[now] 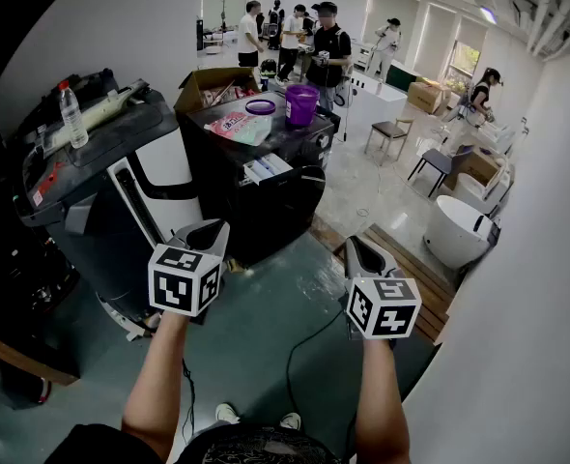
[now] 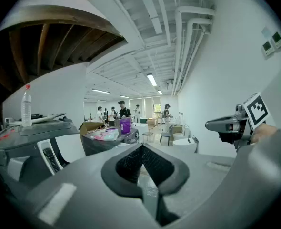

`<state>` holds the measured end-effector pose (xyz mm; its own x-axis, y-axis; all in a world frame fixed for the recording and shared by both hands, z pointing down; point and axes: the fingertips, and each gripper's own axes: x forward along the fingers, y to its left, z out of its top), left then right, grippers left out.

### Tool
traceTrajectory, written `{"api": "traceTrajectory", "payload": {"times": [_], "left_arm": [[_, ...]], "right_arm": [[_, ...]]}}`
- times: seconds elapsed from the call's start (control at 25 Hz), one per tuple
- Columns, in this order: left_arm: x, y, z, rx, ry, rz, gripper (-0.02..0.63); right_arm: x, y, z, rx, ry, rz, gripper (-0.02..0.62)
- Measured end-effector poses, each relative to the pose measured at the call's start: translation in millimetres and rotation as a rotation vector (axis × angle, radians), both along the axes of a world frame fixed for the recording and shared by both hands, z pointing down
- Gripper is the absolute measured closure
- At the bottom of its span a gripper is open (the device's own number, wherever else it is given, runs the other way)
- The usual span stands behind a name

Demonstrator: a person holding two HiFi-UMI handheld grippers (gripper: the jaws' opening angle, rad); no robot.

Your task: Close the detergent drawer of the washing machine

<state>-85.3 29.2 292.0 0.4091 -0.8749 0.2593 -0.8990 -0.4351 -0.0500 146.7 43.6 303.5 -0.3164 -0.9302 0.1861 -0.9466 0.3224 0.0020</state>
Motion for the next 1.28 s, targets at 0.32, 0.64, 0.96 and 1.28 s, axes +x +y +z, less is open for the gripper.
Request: {"api": "traceTrajectory", "payload": {"times": [0.32,0.64,0.96,1.28], "left_arm": [[1,1,5,-0.006,-0.007,0.006,0.606],[-2,-2,4,-0.007,-0.008,0.008,0.606],[-7,-4,3,-0.004,-0.006,0.007,0.605],[-11,-3,1,0.003,-0.006,0.012,0.606]], "right_arm": [[-1,0,3,0.007,0.0,0.0,0.568],[-7,-2,2,0.008,0.01,-0.009,0.533],[-12,-4,3,0.008,0.005,-0.014,0.479],[-19,-3,2,0.014,0.007,-0.017,0.414]]}}
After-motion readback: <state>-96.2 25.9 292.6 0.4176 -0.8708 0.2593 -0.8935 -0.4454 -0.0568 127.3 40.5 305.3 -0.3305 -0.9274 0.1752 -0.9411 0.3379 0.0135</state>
